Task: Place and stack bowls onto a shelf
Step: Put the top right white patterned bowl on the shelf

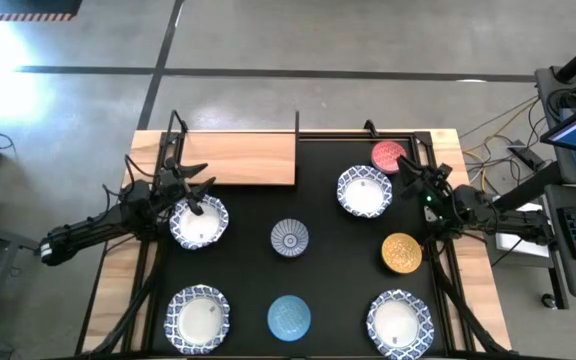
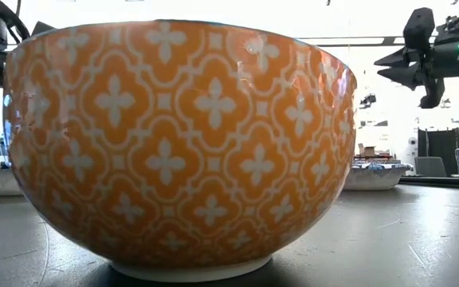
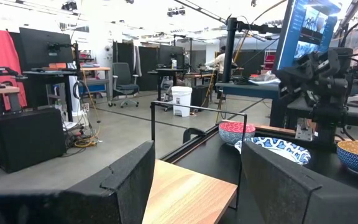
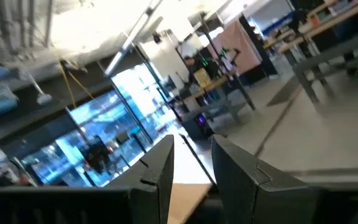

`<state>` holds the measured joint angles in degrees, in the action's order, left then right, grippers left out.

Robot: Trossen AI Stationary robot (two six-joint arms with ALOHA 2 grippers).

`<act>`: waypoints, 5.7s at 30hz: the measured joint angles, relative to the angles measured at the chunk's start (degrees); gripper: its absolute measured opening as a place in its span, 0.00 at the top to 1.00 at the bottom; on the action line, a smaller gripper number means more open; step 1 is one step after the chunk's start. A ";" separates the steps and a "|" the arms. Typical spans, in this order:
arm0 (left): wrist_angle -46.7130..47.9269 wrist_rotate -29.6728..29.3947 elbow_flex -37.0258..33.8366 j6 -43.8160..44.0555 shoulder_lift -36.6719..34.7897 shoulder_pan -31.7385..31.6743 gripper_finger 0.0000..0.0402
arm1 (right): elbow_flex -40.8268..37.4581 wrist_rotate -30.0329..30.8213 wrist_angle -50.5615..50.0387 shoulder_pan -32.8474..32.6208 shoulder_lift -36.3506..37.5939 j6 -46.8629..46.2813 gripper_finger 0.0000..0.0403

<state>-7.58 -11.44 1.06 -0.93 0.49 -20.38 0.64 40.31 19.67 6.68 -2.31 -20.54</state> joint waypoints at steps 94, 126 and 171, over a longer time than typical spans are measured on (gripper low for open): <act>0.42 0.00 0.00 -0.01 0.01 0.00 0.44 | 53.72 -28.88 -69.93 -0.02 -87.61 8.28 0.55; -0.11 0.00 0.00 2.45 0.02 -0.01 0.44 | 53.62 -26.32 -63.20 0.00 -88.50 -0.21 0.98; -11.09 29.31 9.83 -3.08 29.21 -0.02 0.44 | 79.39 -47.13 -68.99 -5.15 -86.33 14.28 0.98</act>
<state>-18.67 17.86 10.89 -4.01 29.70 -20.40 80.04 -6.82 -49.32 1.52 -88.64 -6.27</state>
